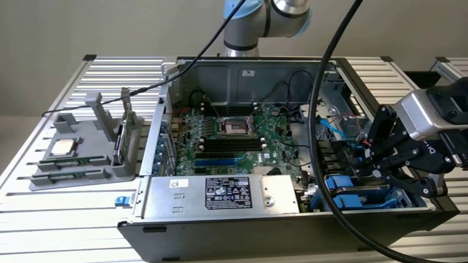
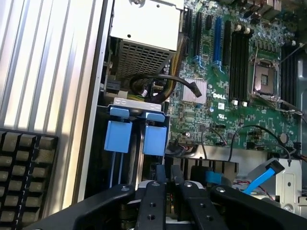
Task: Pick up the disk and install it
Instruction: 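Insert the disk into the insertion slot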
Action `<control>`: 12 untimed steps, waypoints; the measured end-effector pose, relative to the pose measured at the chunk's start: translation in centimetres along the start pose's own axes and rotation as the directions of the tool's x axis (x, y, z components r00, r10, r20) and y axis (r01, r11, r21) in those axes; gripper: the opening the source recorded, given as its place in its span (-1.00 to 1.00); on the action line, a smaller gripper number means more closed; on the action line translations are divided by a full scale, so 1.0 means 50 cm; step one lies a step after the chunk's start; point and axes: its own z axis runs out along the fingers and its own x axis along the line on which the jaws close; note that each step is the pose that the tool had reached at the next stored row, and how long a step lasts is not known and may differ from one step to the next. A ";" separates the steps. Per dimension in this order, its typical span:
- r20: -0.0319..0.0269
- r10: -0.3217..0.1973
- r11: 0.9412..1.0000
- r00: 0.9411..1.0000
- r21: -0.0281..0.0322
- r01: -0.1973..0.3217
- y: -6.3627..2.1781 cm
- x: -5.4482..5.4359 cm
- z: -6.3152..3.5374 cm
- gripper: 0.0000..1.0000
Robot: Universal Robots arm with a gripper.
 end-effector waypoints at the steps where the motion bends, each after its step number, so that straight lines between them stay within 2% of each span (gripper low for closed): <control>1: -0.008 0.002 1.000 1.000 -0.001 -0.002 0.000 -0.001 0.000 -0.66; 3: -0.023 0.005 1.000 1.000 -0.002 -0.005 -0.001 -0.005 0.000 -0.66; 5: -0.033 0.008 1.000 0.999 -0.003 -0.008 -0.001 -0.007 0.000 -0.66; 12: -0.055 0.018 1.000 0.998 -0.004 -0.018 0.000 -0.017 -0.006 -0.66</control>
